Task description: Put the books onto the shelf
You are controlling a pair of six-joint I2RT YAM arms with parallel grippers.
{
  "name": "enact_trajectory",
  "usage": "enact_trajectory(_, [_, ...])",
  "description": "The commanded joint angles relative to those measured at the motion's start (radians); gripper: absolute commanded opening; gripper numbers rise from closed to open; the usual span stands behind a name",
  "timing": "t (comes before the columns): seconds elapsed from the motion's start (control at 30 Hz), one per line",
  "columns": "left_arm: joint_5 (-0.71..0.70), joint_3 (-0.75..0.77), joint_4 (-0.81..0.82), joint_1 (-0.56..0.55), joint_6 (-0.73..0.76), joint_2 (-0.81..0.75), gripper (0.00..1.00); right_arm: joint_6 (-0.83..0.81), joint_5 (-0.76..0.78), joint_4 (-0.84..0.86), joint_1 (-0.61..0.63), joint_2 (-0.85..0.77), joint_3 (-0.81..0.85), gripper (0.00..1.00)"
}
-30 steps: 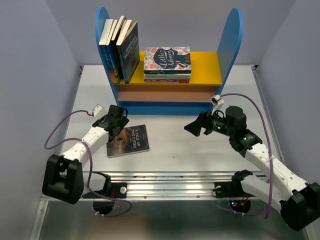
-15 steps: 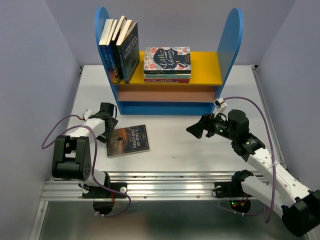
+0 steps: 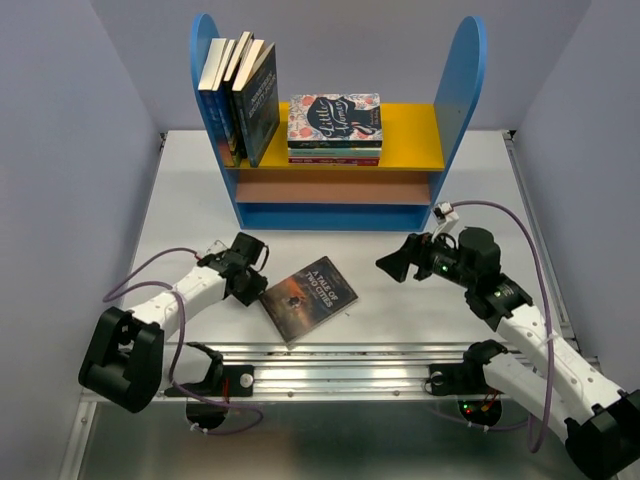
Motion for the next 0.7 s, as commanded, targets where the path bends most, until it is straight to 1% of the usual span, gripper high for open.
enact_trajectory(0.0, [0.153,-0.060,-0.040,-0.095,-0.036,-0.039,0.38,0.021,0.050,0.029,0.010,-0.014,-0.023,1.00])
enact_trajectory(0.03, [0.202,-0.065,-0.026,-0.159,-0.031,-0.036,0.38,0.030,0.066,0.015,0.010,-0.012,-0.023,1.00])
enact_trajectory(0.1, [0.249,-0.054,-0.009,-0.220,-0.010,-0.024,0.39,0.059,0.119,-0.009,0.010,-0.003,-0.017,1.00])
enact_trajectory(0.13, [0.269,-0.047,0.008,-0.287,0.000,-0.022,0.40,0.080,0.139,-0.047,0.010,0.003,-0.012,1.00])
enact_trajectory(0.2, [0.262,-0.013,-0.006,-0.337,0.003,-0.027,0.42,0.105,0.216,-0.104,0.010,0.024,0.003,1.00])
enact_trajectory(0.23, [0.238,0.001,-0.015,-0.360,0.015,-0.032,0.44,0.126,0.234,-0.171,0.010,0.032,0.008,1.00])
enact_trajectory(0.3, [0.211,0.030,-0.032,-0.362,0.041,-0.045,0.51,0.146,0.257,-0.239,0.010,0.052,0.017,1.00])
enact_trajectory(0.33, [0.152,0.062,-0.040,-0.362,0.067,-0.048,0.63,0.154,0.258,-0.271,0.010,0.058,0.017,1.00])
enact_trajectory(0.37, [0.130,0.079,-0.043,-0.362,0.079,-0.053,0.73,0.174,0.253,-0.320,0.010,0.063,0.014,1.00])
enact_trajectory(0.4, [0.113,0.108,-0.034,-0.360,0.096,-0.052,0.86,0.182,0.207,-0.327,0.010,0.069,-0.006,1.00])
enact_trajectory(0.43, [0.089,0.124,0.006,-0.360,0.151,-0.049,0.92,0.200,0.177,-0.310,0.010,0.071,-0.023,1.00])
enact_trajectory(0.47, [0.087,0.134,0.035,-0.360,0.180,-0.038,0.95,0.214,0.144,-0.289,0.010,0.071,-0.044,1.00])
enact_trajectory(0.5, [0.092,0.144,0.067,-0.360,0.211,-0.029,0.96,0.232,0.109,-0.260,0.010,0.074,-0.066,1.00])
enact_trajectory(0.53, [0.113,0.157,0.142,-0.360,0.275,-0.016,0.98,0.264,0.039,-0.190,0.021,0.084,-0.105,1.00])
enact_trajectory(0.6, [0.165,0.159,0.205,-0.360,0.328,0.030,0.99,0.291,0.012,-0.126,0.059,0.104,-0.129,1.00])
enact_trajectory(0.63, [0.228,0.164,0.248,-0.360,0.352,0.051,0.99,0.309,0.029,-0.084,0.073,0.130,-0.132,1.00])
enact_trajectory(0.67, [0.254,0.170,0.256,-0.360,0.387,0.094,0.99,0.315,0.044,-0.065,0.100,0.146,-0.130,1.00])
